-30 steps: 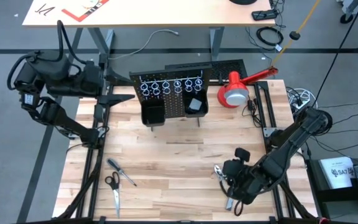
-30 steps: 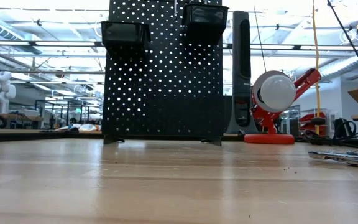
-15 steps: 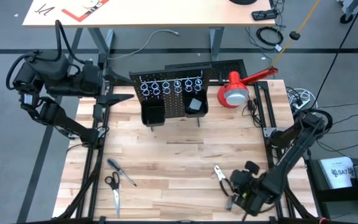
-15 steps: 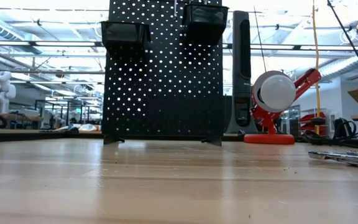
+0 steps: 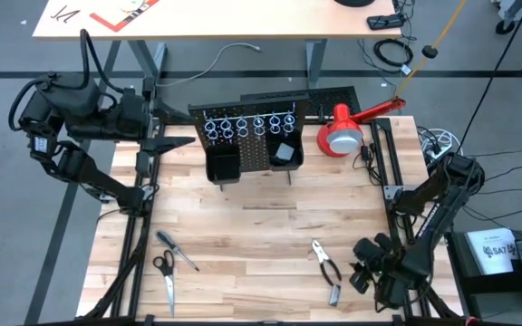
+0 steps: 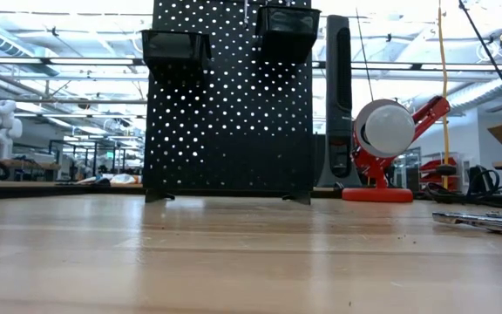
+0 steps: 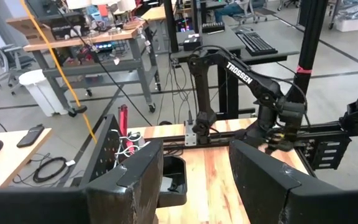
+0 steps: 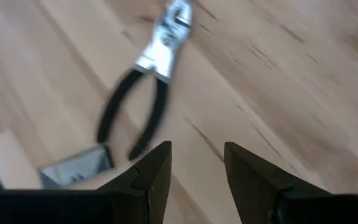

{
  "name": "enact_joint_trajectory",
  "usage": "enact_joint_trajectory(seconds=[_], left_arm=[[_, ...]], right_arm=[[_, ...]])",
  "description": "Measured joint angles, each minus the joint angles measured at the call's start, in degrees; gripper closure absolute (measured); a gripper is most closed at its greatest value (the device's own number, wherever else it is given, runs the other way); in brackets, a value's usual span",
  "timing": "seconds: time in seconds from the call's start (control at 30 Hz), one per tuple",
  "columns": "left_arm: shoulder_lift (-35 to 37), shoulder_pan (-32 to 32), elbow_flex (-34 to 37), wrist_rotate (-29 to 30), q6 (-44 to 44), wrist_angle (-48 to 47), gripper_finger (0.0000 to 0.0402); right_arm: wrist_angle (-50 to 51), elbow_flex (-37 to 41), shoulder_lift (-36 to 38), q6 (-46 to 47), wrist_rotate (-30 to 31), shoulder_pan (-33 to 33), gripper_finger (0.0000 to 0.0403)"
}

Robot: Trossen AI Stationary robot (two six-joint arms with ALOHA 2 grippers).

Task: Hang tools onto peg board
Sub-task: Hang the pliers on the pegboard

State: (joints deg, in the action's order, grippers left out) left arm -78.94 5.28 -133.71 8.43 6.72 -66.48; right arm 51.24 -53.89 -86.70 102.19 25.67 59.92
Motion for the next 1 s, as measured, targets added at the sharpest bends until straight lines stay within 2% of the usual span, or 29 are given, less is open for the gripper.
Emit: enact_joint_trajectory(seconds=[0.2, 0.27, 0.5, 1.0], left_arm=[[0.0, 0.0, 0.0, 0.8, 0.0, 0.0, 0.0208], [0.0, 0.0, 0.0, 0.8, 0.0, 0.0, 0.0208], [-0.1, 0.0, 0.0, 0.8, 0.0, 0.0, 0.0208], [-0.1, 0.0, 0.0, 0.8, 0.2, -0.1, 0.0208]], right_arm=[[-9.7, 0.0, 0.0, -14.1, -0.7, -6.5, 0.0259], [-10.6, 0.0, -0.2, -17.1, -2.7, -8.7, 0.0259], [-9.9, 0.0, -4.1, -21.5, -12.9, -14.4, 0.0259], [-15.0, -0.2, -11.5, -28.3, -21.9, -20.8, 0.0259]])
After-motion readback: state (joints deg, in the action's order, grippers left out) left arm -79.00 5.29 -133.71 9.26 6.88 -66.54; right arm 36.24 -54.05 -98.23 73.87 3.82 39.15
